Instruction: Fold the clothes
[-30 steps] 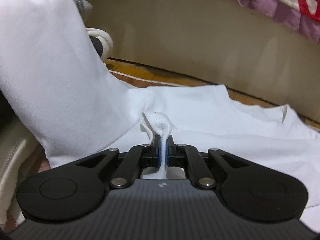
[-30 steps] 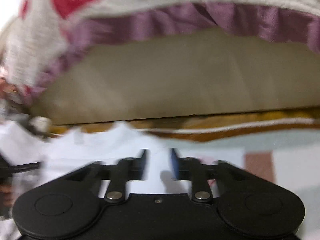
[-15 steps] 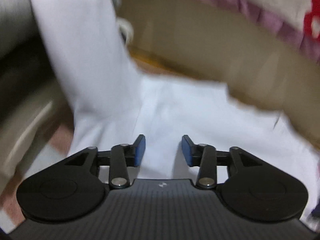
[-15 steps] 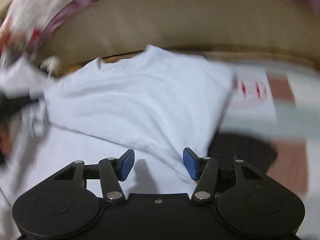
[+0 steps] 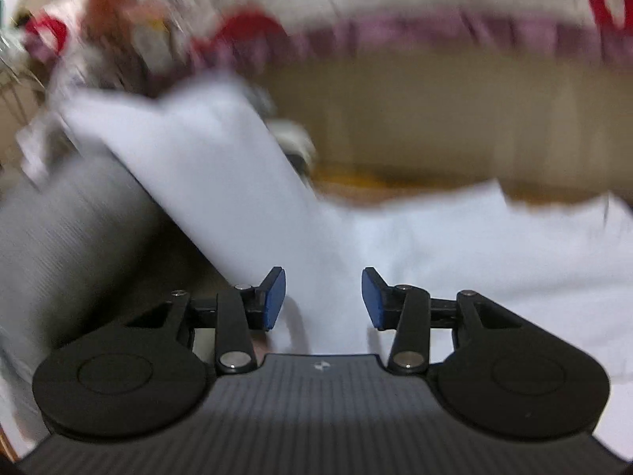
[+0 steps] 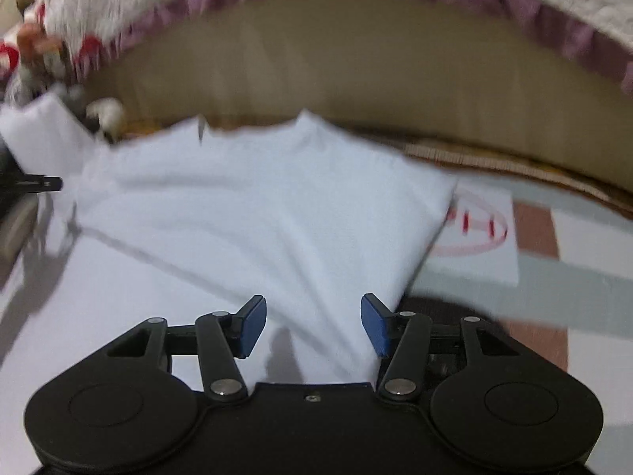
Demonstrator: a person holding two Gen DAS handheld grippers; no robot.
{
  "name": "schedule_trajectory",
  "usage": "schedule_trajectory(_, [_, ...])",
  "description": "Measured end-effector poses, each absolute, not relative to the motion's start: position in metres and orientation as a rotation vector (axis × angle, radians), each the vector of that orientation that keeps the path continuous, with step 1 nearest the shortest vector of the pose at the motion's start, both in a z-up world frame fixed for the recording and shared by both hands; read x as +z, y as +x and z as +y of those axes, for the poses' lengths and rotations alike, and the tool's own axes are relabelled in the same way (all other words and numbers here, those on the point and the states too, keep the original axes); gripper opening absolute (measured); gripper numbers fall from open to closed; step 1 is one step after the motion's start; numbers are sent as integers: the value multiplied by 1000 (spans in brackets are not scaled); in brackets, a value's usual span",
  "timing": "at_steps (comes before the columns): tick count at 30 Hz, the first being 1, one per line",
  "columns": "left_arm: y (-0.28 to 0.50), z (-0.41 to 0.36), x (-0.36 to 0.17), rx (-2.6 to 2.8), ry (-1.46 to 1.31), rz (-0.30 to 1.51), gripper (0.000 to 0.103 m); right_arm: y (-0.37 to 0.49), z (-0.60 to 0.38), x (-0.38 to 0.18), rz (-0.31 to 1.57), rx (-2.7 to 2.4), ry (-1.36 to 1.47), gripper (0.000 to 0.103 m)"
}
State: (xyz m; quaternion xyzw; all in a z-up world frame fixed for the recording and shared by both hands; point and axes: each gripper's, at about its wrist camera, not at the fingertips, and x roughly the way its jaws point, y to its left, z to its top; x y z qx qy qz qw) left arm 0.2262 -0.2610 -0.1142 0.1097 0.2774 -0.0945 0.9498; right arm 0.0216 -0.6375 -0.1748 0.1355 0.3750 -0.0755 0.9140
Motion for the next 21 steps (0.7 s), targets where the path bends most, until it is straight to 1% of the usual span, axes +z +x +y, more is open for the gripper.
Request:
schedule_trajectory(2, [229, -244, -87, -157, 173, 497, 44, 21, -646, -173, 719, -143, 334, 59])
schedule_trajectory(3, [234, -231, -73, -137, 130, 476, 49, 21, -650, -173, 698, -136, 365, 59])
schedule_trajectory(4, [241, -217, -61, -116, 86, 471, 52, 20, -652, -173, 689, -133, 390, 59])
schedule_trajectory(6, [256, -189, -46, -84, -1, 464, 53, 18, -652, -173, 685, -132, 426, 59])
schedule_trajectory(9, [291, -150, -42, -60, -106, 492, 54, 19, -646, -169, 678, -106, 430, 59])
schedule_trajectory(14, [341, -106, -47, -1, -220, 552, 56, 23, -627, -166, 678, -66, 367, 59])
schedule_trajectory(16, [351, -94, -52, 17, -275, 559, 61, 26, -621, -169, 690, -57, 336, 59])
schedule_trajectory(20, [370, -83, -64, -47, -379, 575, 62, 31, -616, -178, 726, -47, 309, 59])
schedule_trajectory(21, [373, -83, -66, -85, -401, 573, 66, 32, -615, -181, 735, -44, 302, 59])
